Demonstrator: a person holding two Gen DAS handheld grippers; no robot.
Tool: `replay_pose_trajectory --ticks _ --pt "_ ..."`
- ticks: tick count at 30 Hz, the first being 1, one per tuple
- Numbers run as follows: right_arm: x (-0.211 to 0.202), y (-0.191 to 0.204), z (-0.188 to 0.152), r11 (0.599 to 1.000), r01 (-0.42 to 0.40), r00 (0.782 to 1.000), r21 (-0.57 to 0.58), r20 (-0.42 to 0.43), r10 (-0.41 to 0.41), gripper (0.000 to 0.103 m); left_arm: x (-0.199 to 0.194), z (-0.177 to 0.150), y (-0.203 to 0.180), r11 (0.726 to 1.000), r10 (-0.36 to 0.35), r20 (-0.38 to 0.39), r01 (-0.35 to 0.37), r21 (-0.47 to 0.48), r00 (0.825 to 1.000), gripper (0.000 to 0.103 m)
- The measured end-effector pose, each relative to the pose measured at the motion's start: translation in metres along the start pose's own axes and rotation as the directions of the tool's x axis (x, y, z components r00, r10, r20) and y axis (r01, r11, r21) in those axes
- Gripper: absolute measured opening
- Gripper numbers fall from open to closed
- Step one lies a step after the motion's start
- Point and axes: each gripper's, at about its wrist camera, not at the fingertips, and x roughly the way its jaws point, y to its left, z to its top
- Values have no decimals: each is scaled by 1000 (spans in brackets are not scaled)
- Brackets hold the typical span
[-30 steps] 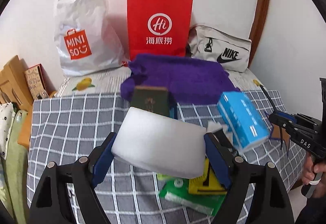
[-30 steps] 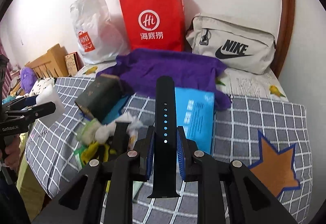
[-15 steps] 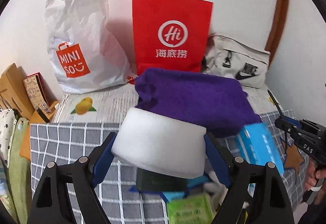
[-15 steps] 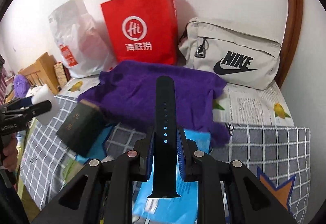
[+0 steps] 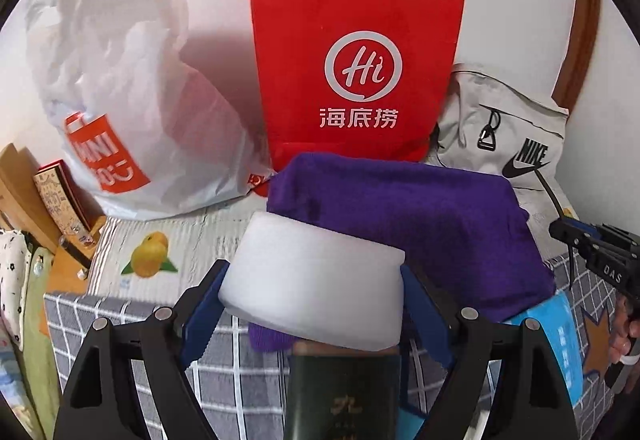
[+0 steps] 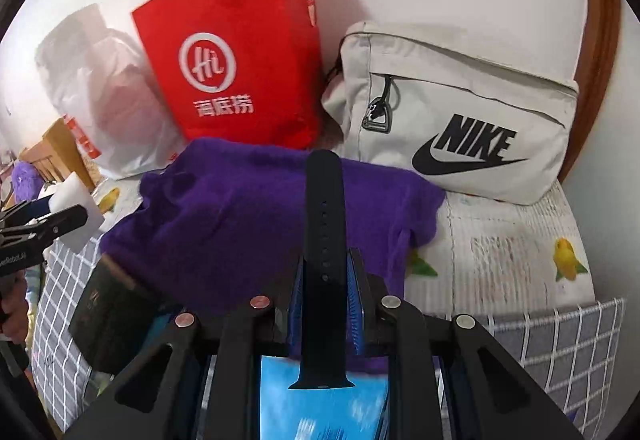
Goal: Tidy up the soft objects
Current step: 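Carry the strap with the right tool while the left tool carries the sponge toward the purple towel, then open the left tool onto the purple towel while the right tool releases the strap there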
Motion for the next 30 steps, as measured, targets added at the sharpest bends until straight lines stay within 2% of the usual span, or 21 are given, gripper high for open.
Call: replay_pose_trajectory --ticks 6,16,22,30 --pt "32 -7 17 1000 -6 1000 8 -30 7 20 30 13 -2 1000 -4 -31 4 -1 1000 84" --pt "85 -17 21 1000 7 992 5 -127 -6 20 70 25 -8 1000 -3 -76 4 9 997 84" --pt "105 -23 19 1000 11 983 13 -186 -8 20 90 33 -12 1000 -3 -101 5 14 995 84" --pt "114 -31 15 1000 12 976 19 -218 -8 21 113 50 -25 999 13 -121 -8 44 993 84"
